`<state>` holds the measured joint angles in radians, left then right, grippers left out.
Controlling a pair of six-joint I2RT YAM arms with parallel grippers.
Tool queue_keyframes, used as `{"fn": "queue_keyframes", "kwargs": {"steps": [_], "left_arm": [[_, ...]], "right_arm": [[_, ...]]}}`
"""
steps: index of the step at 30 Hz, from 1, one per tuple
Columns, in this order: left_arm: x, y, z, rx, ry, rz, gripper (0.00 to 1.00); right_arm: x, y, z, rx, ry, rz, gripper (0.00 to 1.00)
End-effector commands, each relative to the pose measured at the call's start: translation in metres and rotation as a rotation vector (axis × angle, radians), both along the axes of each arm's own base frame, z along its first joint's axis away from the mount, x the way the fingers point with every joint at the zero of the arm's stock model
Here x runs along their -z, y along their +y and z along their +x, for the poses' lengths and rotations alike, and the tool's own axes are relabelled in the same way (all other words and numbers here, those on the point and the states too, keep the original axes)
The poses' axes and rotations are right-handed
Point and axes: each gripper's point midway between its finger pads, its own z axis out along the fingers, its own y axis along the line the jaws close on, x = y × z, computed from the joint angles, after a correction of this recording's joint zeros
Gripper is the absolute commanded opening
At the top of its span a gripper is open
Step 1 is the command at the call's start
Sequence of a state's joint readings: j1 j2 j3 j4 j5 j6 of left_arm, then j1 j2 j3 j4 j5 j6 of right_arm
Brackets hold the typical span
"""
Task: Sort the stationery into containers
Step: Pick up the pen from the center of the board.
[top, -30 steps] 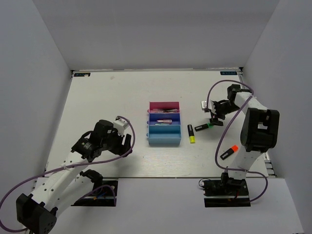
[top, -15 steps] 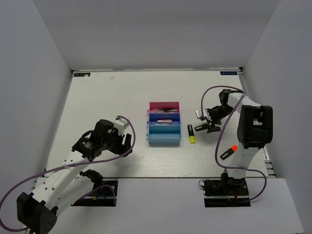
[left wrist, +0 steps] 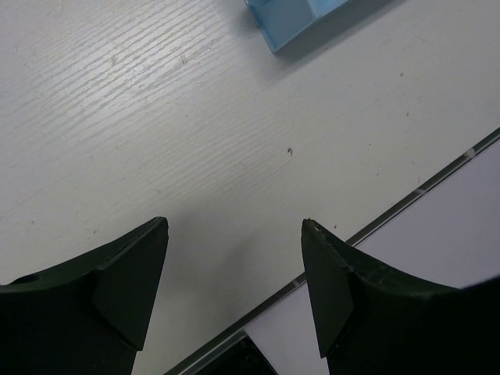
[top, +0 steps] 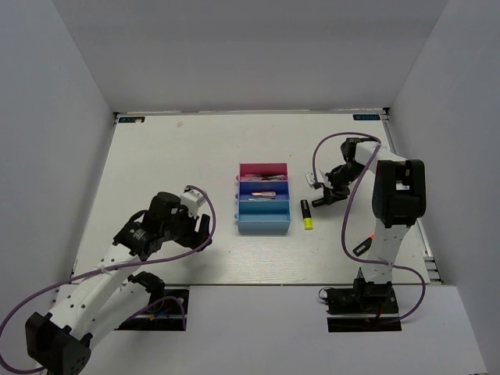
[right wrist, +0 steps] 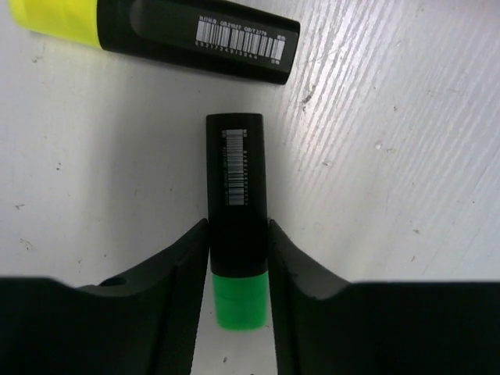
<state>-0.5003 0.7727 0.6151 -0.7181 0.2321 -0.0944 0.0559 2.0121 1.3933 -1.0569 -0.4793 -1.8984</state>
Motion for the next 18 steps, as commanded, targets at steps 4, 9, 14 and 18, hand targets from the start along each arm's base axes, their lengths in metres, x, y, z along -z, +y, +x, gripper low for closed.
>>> {"fn": "queue_keyframes", "kwargs": {"steps": [4, 9, 14, 18], "left_arm": [[-0.008, 0.000, 0.000, -0.011, -0.023, -0.028, 0.79], [-0.008, -0.002, -0.001, -0.007, -0.022, -0.040, 0.79], [-0.007, -0.002, -0.002, -0.012, -0.016, -0.043, 0.79], [-0.009, -0.004, -0.001, -0.019, -0.018, -0.058, 0.79]], "right_arm": [[0.014, -0.020, -0.033, -0.015, 0.064, -0.112, 0.23], [0.002, -0.016, -0.045, 0.043, 0.095, -0.090, 0.00], [-0.046, 0.004, -0.042, 0.160, 0.085, 0.008, 0.00], [-0.082, 0.022, -0.047, 0.201, 0.052, 0.070, 0.00]]}}
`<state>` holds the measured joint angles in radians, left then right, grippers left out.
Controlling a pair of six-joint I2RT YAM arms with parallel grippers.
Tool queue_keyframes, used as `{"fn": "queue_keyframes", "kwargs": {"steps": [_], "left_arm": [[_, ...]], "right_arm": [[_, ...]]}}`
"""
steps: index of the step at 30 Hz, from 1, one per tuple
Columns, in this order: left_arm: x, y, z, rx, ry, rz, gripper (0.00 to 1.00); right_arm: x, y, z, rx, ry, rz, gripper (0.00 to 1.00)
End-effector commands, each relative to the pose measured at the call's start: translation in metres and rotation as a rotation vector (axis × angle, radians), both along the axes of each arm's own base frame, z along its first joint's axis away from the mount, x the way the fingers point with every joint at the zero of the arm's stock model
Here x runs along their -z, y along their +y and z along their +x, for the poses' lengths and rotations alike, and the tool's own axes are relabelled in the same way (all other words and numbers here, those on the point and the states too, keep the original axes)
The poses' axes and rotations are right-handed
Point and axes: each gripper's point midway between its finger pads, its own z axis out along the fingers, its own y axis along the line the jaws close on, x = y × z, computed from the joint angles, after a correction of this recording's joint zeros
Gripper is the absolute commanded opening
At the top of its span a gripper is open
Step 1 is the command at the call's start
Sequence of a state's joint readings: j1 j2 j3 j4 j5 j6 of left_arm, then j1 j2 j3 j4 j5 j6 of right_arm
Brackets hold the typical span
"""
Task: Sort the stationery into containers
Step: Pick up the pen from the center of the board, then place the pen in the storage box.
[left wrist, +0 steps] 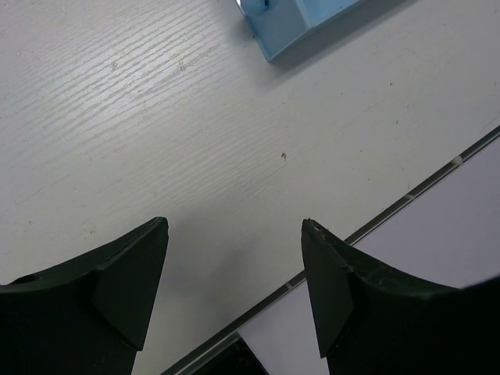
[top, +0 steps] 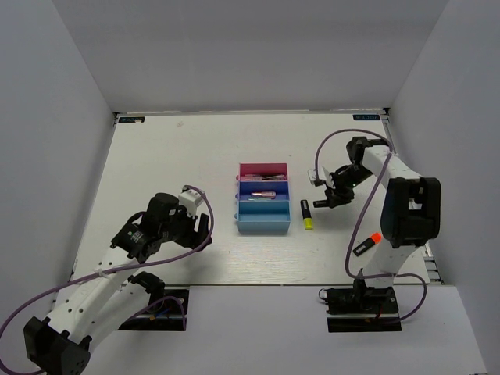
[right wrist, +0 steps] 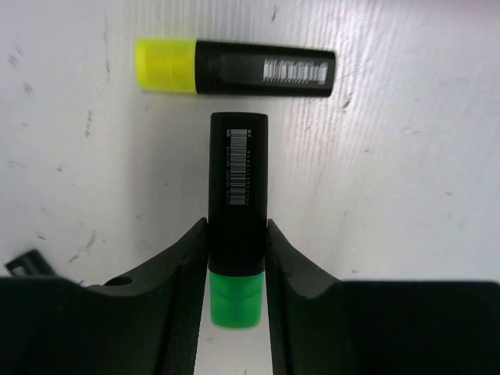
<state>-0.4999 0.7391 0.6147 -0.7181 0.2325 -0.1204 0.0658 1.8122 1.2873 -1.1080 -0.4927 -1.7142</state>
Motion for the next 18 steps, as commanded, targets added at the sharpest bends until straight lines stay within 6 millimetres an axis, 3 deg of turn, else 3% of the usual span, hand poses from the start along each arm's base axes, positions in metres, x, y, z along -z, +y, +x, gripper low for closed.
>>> {"fn": "queue_keyframes", "kwargs": {"steps": [1, 7, 8, 15, 18], "left_arm": [[-0.002, -0.004, -0.002, 0.002, 0.000, -0.033, 0.79], [-0.004, -0.007, -0.001, -0.009, 0.005, -0.058, 0.79], [-0.005, -0.008, -0.001, -0.010, 0.008, -0.062, 0.79], [-0.005, -0.008, -0.001, -0.012, 0.016, -0.062, 0.79], [-0.006, -0.008, -0.001, -0.012, 0.014, -0.059, 0.79]], "right_arm": [[-0.046, 0.024, -0.009, 0.081, 0.001, 0.086, 0.00], [-0.089, 0.075, -0.035, 0.111, 0.064, 0.183, 0.00], [-0.093, 0.091, -0.038, 0.122, 0.078, 0.189, 0.00], [-0.104, 0.151, -0.030, 0.046, 0.011, 0.176, 0.00], [-0.096, 0.166, -0.020, -0.025, -0.055, 0.145, 0.00]]}}
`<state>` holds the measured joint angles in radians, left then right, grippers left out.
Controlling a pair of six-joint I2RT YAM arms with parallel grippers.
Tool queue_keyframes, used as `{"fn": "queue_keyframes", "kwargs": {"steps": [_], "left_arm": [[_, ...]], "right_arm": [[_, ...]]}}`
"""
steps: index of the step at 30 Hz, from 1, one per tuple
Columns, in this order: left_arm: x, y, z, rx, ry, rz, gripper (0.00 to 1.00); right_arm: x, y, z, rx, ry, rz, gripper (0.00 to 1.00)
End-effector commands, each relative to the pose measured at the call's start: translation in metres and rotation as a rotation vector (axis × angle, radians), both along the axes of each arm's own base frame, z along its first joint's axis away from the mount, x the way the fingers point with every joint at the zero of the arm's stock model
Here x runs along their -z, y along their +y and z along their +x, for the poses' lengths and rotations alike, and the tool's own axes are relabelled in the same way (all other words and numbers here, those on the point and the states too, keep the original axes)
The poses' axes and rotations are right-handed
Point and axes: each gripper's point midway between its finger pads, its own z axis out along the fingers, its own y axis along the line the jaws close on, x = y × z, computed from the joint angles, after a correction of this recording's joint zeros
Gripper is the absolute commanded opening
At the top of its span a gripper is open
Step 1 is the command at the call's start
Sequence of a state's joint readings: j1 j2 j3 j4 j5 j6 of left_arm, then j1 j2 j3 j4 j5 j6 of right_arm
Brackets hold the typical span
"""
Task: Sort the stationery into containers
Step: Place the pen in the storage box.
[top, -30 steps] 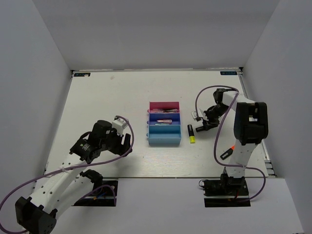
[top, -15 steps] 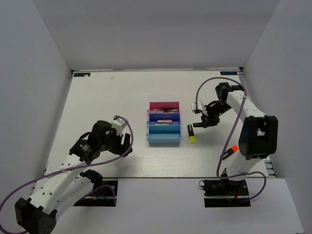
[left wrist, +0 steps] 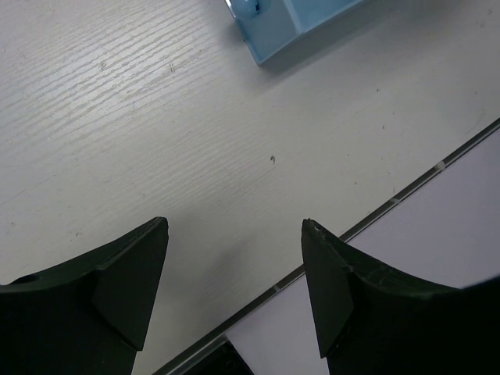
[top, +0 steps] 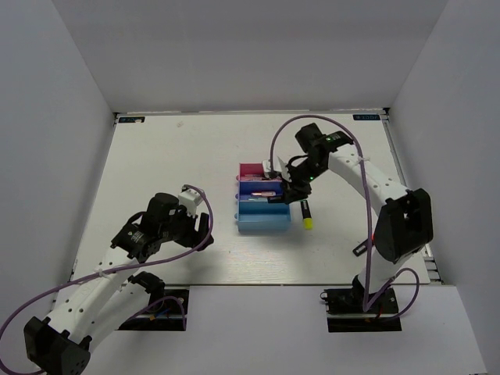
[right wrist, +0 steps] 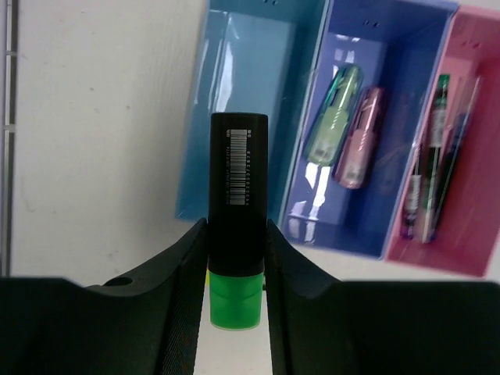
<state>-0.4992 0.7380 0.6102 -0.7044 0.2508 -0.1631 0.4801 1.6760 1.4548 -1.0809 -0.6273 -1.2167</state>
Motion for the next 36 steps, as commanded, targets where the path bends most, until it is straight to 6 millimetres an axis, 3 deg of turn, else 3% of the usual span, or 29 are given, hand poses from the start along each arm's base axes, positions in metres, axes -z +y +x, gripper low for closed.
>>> {"fn": "queue_keyframes", "kwargs": {"steps": [1, 5, 10, 16, 24, 26, 27, 28, 29, 31, 32, 33, 35, 36], "left_arm": [[-0.003, -0.003, -0.001, 0.007, -0.002, -0.020, 0.79], [-0.004, -0.004, 0.000, 0.011, -0.001, -0.021, 0.79], [-0.006, -0.005, 0.000, 0.021, -0.010, -0.025, 0.79], [-0.006, -0.005, -0.002, 0.028, -0.003, -0.025, 0.79], [-0.010, -0.006, -0.002, 0.034, -0.022, -0.035, 0.79], [-0.009, -0.006, -0.002, 0.035, -0.010, -0.031, 0.79], [-0.010, -0.006, -0.002, 0.036, -0.012, -0.031, 0.79], [-0.010, -0.006, -0.002, 0.038, -0.012, -0.029, 0.78], [-0.011, -0.006, -0.002, 0.037, -0.014, -0.031, 0.75], [-0.011, -0.006, -0.001, 0.034, -0.018, -0.036, 0.68], [-0.011, -0.007, -0.002, 0.041, -0.017, -0.039, 0.55], [-0.011, -0.007, -0.002, 0.036, -0.013, -0.043, 0.48], [-0.010, -0.010, -0.003, 0.047, -0.002, -0.052, 0.34], [-0.010, -0.011, -0.003, 0.048, -0.001, -0.053, 0.25]], "right_arm": [[-0.002, 0.019, 0.021, -0.017, -0.083, -0.008, 0.00], [0.006, 0.033, 0.025, -0.073, -0.105, -0.051, 0.00], [0.022, 0.042, 0.015, -0.128, -0.105, -0.095, 0.02], [0.023, 0.051, 0.009, -0.133, -0.092, -0.106, 0.46], [0.009, 0.055, 0.000, -0.067, -0.079, -0.082, 0.53], [-0.005, 0.057, 0.012, 0.118, -0.070, -0.060, 0.36], [-0.012, 0.050, 0.023, 0.215, -0.107, -0.082, 0.22], [-0.013, 0.046, 0.037, 0.317, -0.130, -0.076, 0.02], [-0.013, 0.029, 0.052, 0.551, -0.146, -0.122, 0.00], [-0.016, 0.011, 0.053, 0.652, -0.148, -0.129, 0.00], [-0.029, -0.006, 0.061, 0.836, -0.168, -0.111, 0.00], [-0.010, -0.021, 0.056, 0.889, -0.160, -0.167, 0.00], [-0.011, -0.043, 0.054, 1.041, -0.129, -0.181, 0.00], [0.003, -0.053, 0.043, 1.085, -0.090, -0.211, 0.00]]}}
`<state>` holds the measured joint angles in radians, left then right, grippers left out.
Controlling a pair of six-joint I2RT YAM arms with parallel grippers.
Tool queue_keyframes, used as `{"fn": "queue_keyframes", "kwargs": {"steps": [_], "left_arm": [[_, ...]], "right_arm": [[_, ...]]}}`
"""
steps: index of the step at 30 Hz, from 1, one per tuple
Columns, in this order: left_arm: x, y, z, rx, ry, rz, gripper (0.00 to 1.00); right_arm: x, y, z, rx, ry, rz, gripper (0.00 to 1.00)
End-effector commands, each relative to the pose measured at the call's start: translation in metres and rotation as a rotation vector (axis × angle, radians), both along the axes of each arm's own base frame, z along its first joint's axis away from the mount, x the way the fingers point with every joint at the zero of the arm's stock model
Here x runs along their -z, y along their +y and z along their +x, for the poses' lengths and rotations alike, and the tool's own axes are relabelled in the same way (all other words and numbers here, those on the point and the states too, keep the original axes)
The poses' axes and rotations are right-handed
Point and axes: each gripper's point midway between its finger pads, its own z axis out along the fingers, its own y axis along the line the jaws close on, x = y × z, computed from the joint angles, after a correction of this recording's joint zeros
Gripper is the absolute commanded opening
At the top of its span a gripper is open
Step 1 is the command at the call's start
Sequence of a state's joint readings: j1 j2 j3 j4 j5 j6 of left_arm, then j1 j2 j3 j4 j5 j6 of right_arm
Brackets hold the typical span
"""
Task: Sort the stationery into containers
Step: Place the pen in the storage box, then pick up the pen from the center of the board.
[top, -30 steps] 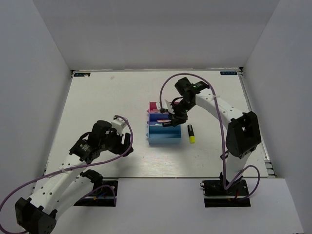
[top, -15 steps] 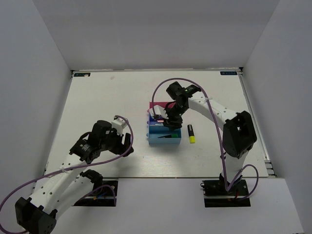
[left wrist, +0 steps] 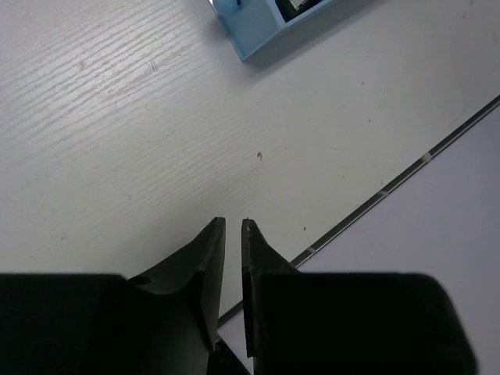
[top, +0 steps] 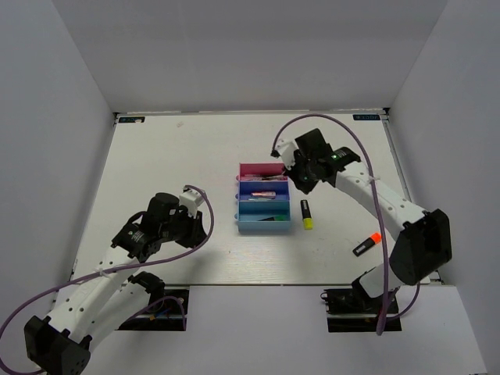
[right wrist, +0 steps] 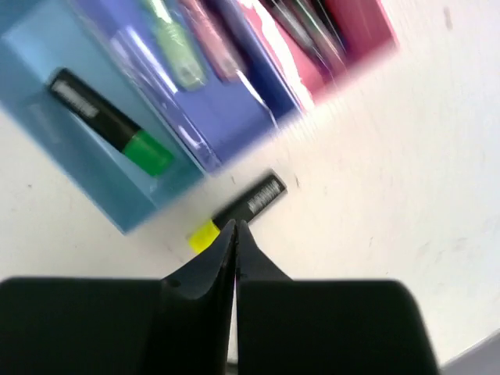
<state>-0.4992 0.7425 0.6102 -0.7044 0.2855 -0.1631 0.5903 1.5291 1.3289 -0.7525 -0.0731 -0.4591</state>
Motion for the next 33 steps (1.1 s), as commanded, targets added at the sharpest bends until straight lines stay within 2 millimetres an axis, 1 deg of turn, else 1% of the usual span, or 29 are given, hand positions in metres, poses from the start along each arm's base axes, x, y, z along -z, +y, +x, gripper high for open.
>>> {"fn": "queue_keyframes", "kwargs": {"steps": [1, 2, 3, 5, 6, 7, 8, 9, 10, 11, 13, 15, 17, 19, 20, 22, 26, 29, 30, 32, 33], "left_arm": [[-0.009, -0.007, 0.000, 0.025, -0.008, -0.036, 0.25], [-0.009, -0.007, 0.000, 0.024, -0.008, -0.039, 0.25], [-0.009, -0.007, 0.000, 0.019, -0.008, -0.043, 0.28], [-0.010, -0.007, 0.002, 0.009, -0.013, -0.045, 0.42], [-0.011, -0.007, 0.001, 0.007, -0.011, -0.049, 0.54], [-0.010, -0.007, 0.000, 0.007, -0.010, -0.047, 0.60], [-0.011, -0.006, 0.001, 0.000, -0.011, -0.047, 0.64], [-0.012, -0.006, 0.000, 0.002, -0.017, -0.050, 0.66], [-0.011, -0.004, -0.001, -0.001, -0.012, -0.046, 0.69], [-0.012, -0.003, -0.001, -0.008, -0.016, -0.043, 0.71], [-0.012, -0.001, -0.002, -0.011, -0.020, -0.039, 0.71], [-0.013, 0.000, -0.003, -0.014, -0.025, -0.041, 0.72], [-0.012, 0.001, -0.004, -0.015, -0.022, -0.035, 0.72], [-0.011, 0.002, -0.006, -0.011, -0.022, -0.032, 0.72], [-0.011, 0.002, -0.005, -0.011, -0.023, -0.031, 0.72], [-0.012, 0.002, -0.005, -0.011, -0.024, -0.032, 0.72], [-0.013, 0.002, -0.005, -0.007, -0.027, -0.031, 0.72], [-0.011, 0.001, -0.005, -0.005, -0.021, -0.029, 0.72], [-0.012, 0.001, -0.005, -0.004, -0.022, -0.031, 0.72], [-0.012, 0.001, -0.004, -0.005, -0.024, -0.032, 0.72], [-0.012, 0.001, -0.004, -0.007, -0.024, -0.035, 0.72]], "right_arm": [[0.012, -0.035, 0.002, 0.371, 0.014, 0.007, 0.06], [0.020, -0.042, -0.004, 0.397, 0.042, -0.002, 0.22], [0.030, -0.043, -0.011, 0.426, 0.094, 0.013, 0.29], [0.041, -0.045, -0.017, 0.457, 0.148, 0.014, 0.38], [0.051, -0.044, -0.020, 0.485, 0.195, 0.008, 0.40], [0.053, -0.043, -0.017, 0.504, 0.202, 0.015, 0.42], [0.055, -0.042, -0.016, 0.521, 0.219, 0.023, 0.46], [0.067, -0.041, -0.017, 0.550, 0.259, 0.010, 0.49], [0.067, -0.034, -0.015, 0.549, 0.277, 0.043, 0.51], [0.069, -0.032, -0.014, 0.562, 0.287, 0.053, 0.51], [0.080, -0.030, -0.009, 0.598, 0.305, 0.057, 0.55], [0.087, -0.031, -0.003, 0.622, 0.305, 0.059, 0.55], [0.097, -0.032, -0.002, 0.657, 0.328, 0.062, 0.55], [0.103, -0.034, 0.002, 0.688, 0.332, 0.067, 0.55], [0.111, -0.035, -0.001, 0.692, 0.347, 0.054, 0.55], [0.117, -0.041, 0.005, 0.716, 0.334, 0.053, 0.55], [0.134, -0.048, 0.000, 0.733, 0.358, 0.029, 0.55], [0.140, -0.050, -0.002, 0.741, 0.365, 0.021, 0.55], [0.146, -0.052, -0.006, 0.738, 0.372, 0.012, 0.55], [0.151, -0.060, -0.004, 0.757, 0.342, -0.016, 0.55], [0.155, -0.062, -0.008, 0.759, 0.348, -0.025, 0.52]]}}
